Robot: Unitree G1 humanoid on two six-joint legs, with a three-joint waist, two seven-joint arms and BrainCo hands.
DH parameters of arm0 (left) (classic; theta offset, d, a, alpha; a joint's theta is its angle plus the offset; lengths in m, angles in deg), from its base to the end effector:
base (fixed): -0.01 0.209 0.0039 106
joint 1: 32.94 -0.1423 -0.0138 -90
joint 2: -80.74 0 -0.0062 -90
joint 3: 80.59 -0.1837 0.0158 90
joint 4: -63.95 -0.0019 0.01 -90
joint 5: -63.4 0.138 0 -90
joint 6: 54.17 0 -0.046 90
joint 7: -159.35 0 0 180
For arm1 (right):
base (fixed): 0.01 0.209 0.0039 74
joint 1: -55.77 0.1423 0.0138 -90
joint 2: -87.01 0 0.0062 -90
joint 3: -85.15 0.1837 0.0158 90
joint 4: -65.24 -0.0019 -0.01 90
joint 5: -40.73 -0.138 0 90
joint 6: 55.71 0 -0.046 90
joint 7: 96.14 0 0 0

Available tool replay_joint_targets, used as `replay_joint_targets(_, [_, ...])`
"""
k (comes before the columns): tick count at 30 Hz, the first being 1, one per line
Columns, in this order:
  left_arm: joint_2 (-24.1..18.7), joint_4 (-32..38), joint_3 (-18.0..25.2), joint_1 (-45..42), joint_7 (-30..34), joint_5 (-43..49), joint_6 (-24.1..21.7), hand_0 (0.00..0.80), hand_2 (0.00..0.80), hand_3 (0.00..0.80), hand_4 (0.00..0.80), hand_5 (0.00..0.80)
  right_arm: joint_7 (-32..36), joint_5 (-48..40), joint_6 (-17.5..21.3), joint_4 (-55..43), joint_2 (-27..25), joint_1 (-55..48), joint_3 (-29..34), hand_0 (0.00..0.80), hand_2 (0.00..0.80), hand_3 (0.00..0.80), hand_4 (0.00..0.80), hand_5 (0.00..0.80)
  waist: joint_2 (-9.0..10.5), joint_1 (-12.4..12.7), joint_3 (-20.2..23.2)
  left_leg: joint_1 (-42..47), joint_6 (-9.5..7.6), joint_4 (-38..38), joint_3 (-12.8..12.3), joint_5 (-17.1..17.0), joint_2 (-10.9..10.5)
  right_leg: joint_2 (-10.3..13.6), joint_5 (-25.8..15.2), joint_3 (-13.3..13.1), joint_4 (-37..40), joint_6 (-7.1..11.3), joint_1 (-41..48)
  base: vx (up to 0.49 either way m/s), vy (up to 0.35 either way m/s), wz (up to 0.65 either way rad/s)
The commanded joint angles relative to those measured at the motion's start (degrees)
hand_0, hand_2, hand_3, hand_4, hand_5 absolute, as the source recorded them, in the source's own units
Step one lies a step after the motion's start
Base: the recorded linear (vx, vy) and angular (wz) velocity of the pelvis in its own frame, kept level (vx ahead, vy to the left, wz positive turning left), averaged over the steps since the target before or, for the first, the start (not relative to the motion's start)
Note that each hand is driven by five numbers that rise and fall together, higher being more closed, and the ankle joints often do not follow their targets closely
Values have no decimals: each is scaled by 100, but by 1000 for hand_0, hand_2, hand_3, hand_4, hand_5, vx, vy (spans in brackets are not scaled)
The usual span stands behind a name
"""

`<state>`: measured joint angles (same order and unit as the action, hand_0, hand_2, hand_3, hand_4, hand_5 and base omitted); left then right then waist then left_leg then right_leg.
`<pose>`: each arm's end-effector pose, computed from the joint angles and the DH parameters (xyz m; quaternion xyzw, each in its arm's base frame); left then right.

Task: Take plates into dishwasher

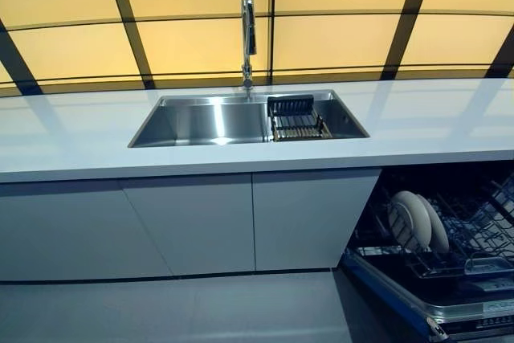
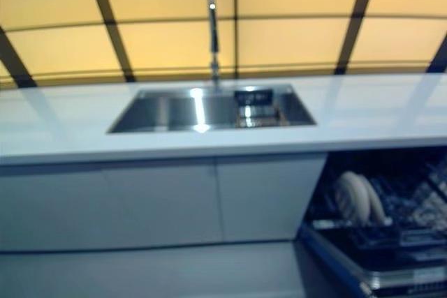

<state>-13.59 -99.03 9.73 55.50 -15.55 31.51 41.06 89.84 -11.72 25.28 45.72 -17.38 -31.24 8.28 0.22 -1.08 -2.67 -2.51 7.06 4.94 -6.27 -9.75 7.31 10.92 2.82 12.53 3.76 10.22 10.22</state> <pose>0.0503 0.2730 -0.1050 -0.1189 0.5740 0.2294 0.7771 0.0854 -0.3370 -0.0646 0.2833 0.3971 -0.3780 0.7869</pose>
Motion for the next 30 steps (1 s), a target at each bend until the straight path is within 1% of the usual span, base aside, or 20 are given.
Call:
replay_joint_targets(1, [-142, -358, 294, 389, 70, 324, -163, 0, 0, 0, 0, 0, -74, 315, -189, 254, -213, 357, 277, 0, 0, 0, 0, 0, 109, 4, -161, 779, -115, 6, -8, 890, 36, -110, -557, -214, -218, -63, -594, 6, 27, -3])
replay_joint_targets(3, [-156, -348, 294, 421, 87, 377, -162, 0, 0, 0, 0, 0, -23, 374, -356, 290, -279, 341, 255, 0, 0, 0, 0, 0, 131, -24, -159, 800, -107, 6, -29, 891, 50, -119, -561, -255, -211, -64, -588, 5, 41, -8])
replay_joint_targets(6, [-148, -335, 271, 462, 89, 399, -176, 0, 0, 0, 0, 0, 51, 469, -409, 307, -347, 320, 269, 0, 0, 0, 0, 0, 161, -65, -165, 845, -112, -10, -75, 912, 62, -125, -567, -320, -208, -57, -582, 15, 68, -21])
replay_joint_targets(8, [-132, -329, 256, 488, 85, 394, -223, 0, 0, 0, 0, 0, 156, 719, -473, 273, -426, 303, 253, 0, 0, 0, 0, 0, 219, -123, -194, 907, -136, -75, -139, 967, 55, -108, -619, -452, -181, -29, -585, 41, 96, -18])
replay_joint_targets(9, [-130, -323, 250, 491, 86, 399, -222, 0, 0, 0, 0, 0, 178, 736, -478, 263, -435, 304, 246, 0, 0, 0, 0, 0, 225, -127, -202, 919, -141, -80, -152, 977, 53, -105, -629, -473, -173, -23, -584, 41, 81, -27])
replay_joint_targets(11, [-139, -298, 252, 474, 63, 387, -200, 0, 0, 0, 0, 0, 276, 809, -523, 185, -504, 301, 254, 0, 0, 0, 0, 0, 267, -133, -236, 951, -185, -98, -152, 1037, -11, -100, -711, -603, -111, 12, -584, 30, 56, -27])
replay_joint_targets(13, [-196, -290, 284, 459, 42, 386, -123, 0, 0, 0, 0, 0, 355, 842, -531, 128, -506, 302, 249, 0, 0, 0, 0, 0, 300, -130, -245, 944, -208, -64, -181, 1032, -50, -113, -753, -588, -134, 51, -624, -20, -20, -40])
replay_joint_targets(15, [-268, -323, 318, 465, -43, 304, -74, 0, 0, 0, 0, 0, 419, 805, -575, 98, -431, 336, 183, 0, 0, 0, 0, 0, 338, -77, -227, 940, -211, -4, -225, 1017, -47, -55, -807, -499, -217, 142, -704, -45, -156, -50])
replay_joint_targets(16, [-312, -319, 352, 466, -101, 210, -47, 0, 0, 0, 0, 0, 383, 843, -613, 64, -335, 375, 128, 0, 0, 0, 0, 0, 350, -57, -214, 932, -191, 6, -243, 1006, 18, 55, -876, -496, -255, 230, -758, -41, -350, -89])
replay_joint_targets(18, [-433, -309, 447, 541, -100, 140, 44, 0, 0, 0, 0, 0, 198, 778, -562, 81, -136, 442, 44, 0, 0, 0, 0, 0, 353, -60, -208, 959, -72, 6, -225, 992, 261, 420, -1174, -623, -189, 338, -886, -21, -459, -77])
replay_joint_targets(19, [-454, -318, 479, 561, -102, 121, 31, 0, 0, 0, 0, 0, 99, 742, -494, 106, -54, 495, -25, 0, 0, 0, 0, 0, 346, -52, -219, 968, -41, 6, -249, 965, 370, 415, -1093, -640, -220, 361, -909, -11, -324, -35])
replay_joint_targets(21, [-469, -349, 552, 592, -121, 98, 8, 0, 0, 0, 0, 0, -119, 572, -426, 169, 9, 588, -137, 0, 0, 0, 0, 0, 349, -25, -241, 942, 20, -53, -308, 915, 545, 350, -919, -593, -323, 326, -928, -20, -210, -28])
replay_joint_targets(22, [-442, -342, 543, 579, -163, 13, -24, 0, 0, 0, 0, 0, -213, 485, -409, 227, 42, 630, -175, 0, 0, 0, 0, 0, 329, -20, -263, 905, 71, -94, -345, 818, 665, 306, -818, -526, -532, 290, -1007, -20, -201, -11])
replay_joint_targets(23, [-398, -301, 510, 550, -238, -198, -58, 0, 0, 0, 0, 0, -268, 431, -406, 299, 49, 628, -151, 0, 0, 0, 0, 0, 290, -33, -304, 850, 104, -108, -364, 699, 786, 221, -702, -528, -697, 223, -1068, -36, -189, 4])
replay_joint_targets(24, [-285, -216, 522, 526, -286, -291, -61, 0, 0, 0, 0, 0, -301, 391, -211, 359, 117, 613, -105, 0, 0, 0, 0, 0, 240, 31, -380, 666, 134, -120, -225, 531, 840, 119, -634, -482, -659, 99, -1046, -34, -170, 10])
replay_joint_targets(26, [-177, -164, 560, 541, -308, -304, -35, 0, 0, 0, 0, 0, -419, 296, -79, 379, 135, 617, -95, 0, 0, 0, 0, 0, 224, 41, -424, 486, 128, -282, -132, 510, 820, 50, -609, -490, -579, 19, -1004, -56, -79, 17])
replay_joint_targets(27, [-71, -110, 582, 565, -322, -331, -20, 0, 0, 0, 0, 0, -465, 372, -91, 361, 70, 637, -51, 0, 0, 0, 0, 0, 231, 1, -409, 427, 70, -577, -57, 710, 682, 81, -664, -513, -520, -13, -1058, -95, 1, 14])
replay_joint_targets(28, [-9, -50, 538, 591, -327, -347, 4, 0, 0, 0, 0, 0, -465, 341, -87, 313, 25, 657, -22, 0, 0, 0, 0, 0, 191, -33, -394, 376, 79, -549, -39, 710, 630, 113, -731, -497, -486, 12, -1120, -112, 31, 8])
replay_joint_targets(30, [58, -18, 404, 622, -276, -407, 16, 0, 0, 0, 0, 0, -494, 179, -2, 272, -12, 665, 36, 0, 0, 0, 0, 0, 130, -75, -397, 357, 136, -449, -146, 612, 652, 139, -808, -428, -458, 39, -1165, -47, 29, 7])
